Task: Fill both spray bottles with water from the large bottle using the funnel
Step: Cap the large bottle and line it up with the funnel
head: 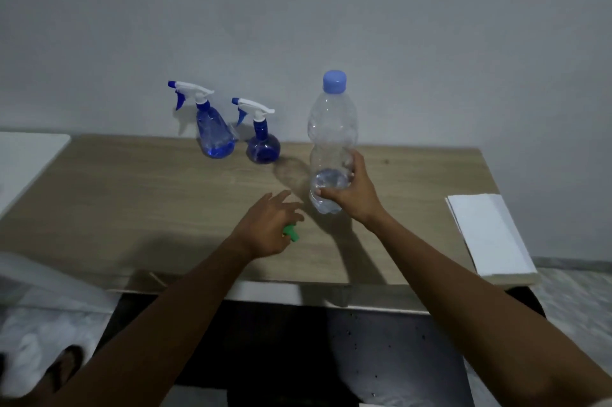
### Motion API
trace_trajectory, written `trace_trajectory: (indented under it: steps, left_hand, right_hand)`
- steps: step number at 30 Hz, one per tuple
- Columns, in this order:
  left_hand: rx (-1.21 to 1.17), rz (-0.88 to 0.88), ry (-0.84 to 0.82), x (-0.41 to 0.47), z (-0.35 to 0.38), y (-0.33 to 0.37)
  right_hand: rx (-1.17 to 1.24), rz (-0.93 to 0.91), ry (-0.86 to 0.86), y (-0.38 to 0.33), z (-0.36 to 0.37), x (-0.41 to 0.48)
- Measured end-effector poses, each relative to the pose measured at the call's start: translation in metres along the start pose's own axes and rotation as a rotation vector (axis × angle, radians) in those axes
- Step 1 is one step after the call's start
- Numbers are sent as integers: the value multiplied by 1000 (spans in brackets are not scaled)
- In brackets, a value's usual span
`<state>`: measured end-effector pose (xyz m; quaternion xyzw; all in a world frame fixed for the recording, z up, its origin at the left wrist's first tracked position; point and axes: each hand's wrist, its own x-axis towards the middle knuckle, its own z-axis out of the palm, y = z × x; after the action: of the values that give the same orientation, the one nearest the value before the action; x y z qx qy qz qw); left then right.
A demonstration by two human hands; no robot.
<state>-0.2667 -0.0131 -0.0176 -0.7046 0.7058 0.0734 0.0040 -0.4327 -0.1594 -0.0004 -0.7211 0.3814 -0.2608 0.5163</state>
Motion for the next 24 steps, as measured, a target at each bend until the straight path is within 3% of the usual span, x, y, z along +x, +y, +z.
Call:
trace_trajectory:
  steps: [4,8,12,15,20,24]
  left_hand:
    - [383,103,-163,4,19,3]
    - [472,140,-86,8,36,-11]
    - [133,-21,357,15,49,-31]
    - [-272,-282,542,34,32,-32]
    - [-770,-631,653,85,-9,-28]
    - [-849,-735,640,130,-25,-34]
  right_hand:
    - [-4,16,14,14,11,3]
    - [-31,11,60,17,14,5]
    - [-57,-14,95,20,11,10]
    - [-48,-7,140,23,7,22]
    - [-29,-25,194,15,-3,59]
    - [-38,-70,211,10,-8,101]
